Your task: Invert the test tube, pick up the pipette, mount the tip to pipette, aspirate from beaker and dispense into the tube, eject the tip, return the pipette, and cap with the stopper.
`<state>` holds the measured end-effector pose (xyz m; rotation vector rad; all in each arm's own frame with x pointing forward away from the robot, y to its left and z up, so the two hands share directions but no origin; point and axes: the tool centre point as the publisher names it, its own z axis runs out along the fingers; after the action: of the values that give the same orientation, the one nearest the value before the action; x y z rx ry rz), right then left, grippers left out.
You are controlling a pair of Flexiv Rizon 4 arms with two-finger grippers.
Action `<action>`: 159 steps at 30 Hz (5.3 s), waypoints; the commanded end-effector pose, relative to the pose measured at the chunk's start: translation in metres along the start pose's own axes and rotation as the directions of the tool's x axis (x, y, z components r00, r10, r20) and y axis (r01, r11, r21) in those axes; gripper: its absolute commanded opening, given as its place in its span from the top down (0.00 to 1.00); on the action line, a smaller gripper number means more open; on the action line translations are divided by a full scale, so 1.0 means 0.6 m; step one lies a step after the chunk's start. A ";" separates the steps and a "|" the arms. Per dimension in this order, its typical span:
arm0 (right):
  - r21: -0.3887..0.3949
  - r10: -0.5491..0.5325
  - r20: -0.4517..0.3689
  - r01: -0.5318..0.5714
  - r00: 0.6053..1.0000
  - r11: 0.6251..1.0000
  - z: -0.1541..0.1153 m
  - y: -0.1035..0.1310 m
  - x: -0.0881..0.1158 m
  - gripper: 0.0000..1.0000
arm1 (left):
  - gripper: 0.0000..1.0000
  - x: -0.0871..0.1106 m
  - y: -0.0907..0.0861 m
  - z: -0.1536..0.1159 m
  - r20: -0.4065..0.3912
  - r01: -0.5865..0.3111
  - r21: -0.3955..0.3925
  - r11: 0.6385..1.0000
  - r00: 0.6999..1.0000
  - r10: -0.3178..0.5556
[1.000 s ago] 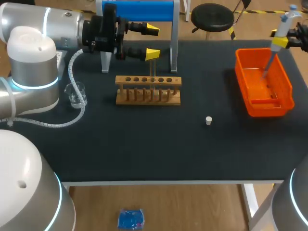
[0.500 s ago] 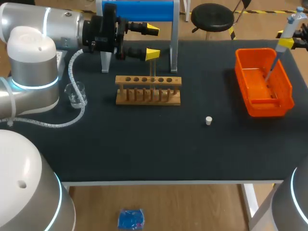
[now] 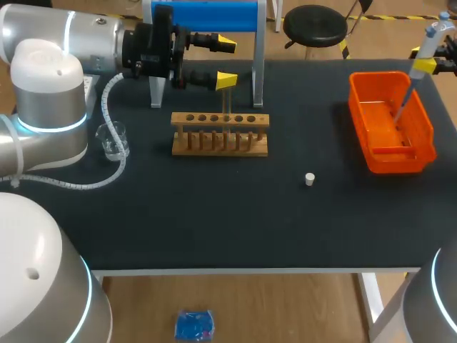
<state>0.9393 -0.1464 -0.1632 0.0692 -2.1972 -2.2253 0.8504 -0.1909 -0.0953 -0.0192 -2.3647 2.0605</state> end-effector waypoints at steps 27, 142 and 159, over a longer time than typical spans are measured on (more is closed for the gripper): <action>0.000 0.000 -0.010 0.000 1.000 1.000 -0.004 -0.001 -0.004 1.00 | 0.00 0.001 0.000 0.000 0.002 0.000 0.000 1.000 1.000 0.000; 0.000 0.000 -0.010 0.000 1.000 1.000 -0.004 -0.001 -0.004 1.00 | 1.00 -0.114 -0.165 0.488 0.127 0.075 -0.138 0.988 0.990 -0.058; 0.000 0.000 -0.010 0.000 1.000 1.000 -0.004 -0.001 -0.004 1.00 | 1.00 -0.117 -0.138 0.533 0.165 0.118 -0.086 0.989 0.981 -0.102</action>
<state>0.9401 -0.1471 -0.1635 0.0736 -2.1942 -2.2234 0.9197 -0.5141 -0.0502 0.2706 -2.5184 1.9134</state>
